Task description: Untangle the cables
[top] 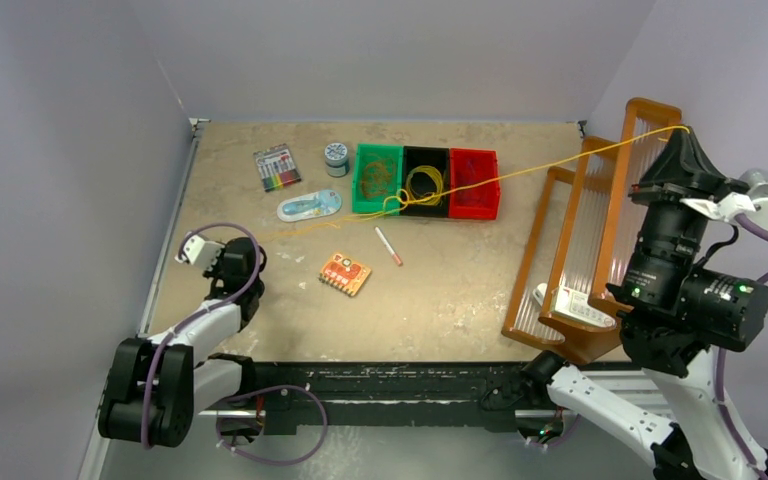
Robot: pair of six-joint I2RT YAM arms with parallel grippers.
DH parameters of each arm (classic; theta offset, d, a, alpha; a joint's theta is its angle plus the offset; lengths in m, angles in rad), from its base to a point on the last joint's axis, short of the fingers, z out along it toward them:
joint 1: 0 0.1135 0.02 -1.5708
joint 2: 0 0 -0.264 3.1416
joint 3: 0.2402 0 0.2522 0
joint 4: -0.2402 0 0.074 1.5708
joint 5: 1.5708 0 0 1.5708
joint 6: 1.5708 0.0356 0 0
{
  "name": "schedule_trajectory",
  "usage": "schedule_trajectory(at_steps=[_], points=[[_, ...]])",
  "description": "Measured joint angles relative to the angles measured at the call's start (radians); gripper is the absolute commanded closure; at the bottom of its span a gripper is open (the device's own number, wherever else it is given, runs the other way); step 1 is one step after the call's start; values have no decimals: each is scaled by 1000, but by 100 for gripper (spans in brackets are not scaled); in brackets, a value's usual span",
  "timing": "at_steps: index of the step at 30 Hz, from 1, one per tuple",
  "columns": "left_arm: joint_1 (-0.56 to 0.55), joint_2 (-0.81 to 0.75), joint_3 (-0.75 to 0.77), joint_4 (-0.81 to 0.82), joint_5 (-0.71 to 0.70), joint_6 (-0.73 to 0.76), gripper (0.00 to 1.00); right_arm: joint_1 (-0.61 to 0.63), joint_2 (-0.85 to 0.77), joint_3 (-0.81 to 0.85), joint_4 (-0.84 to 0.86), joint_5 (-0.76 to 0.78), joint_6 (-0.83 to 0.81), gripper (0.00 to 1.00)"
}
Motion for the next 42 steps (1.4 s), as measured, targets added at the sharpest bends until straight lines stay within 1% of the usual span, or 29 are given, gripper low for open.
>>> schedule_trajectory(at_steps=[12, 20, 33, 42], points=[[11, 10, 22, -49, -57, -14, 100, 0, -35, 16, 52, 40, -121, 100], [17, 20, 44, -63, -87, -33, 100, 1, -51, 24, 48, 50, -181, 100], [49, 38, 48, -118, -132, -58, 100, 7, -57, 137, 69, 93, -301, 100], [60, 45, 50, -133, -145, -69, 100, 19, -69, 179, 104, 110, -372, 100]])
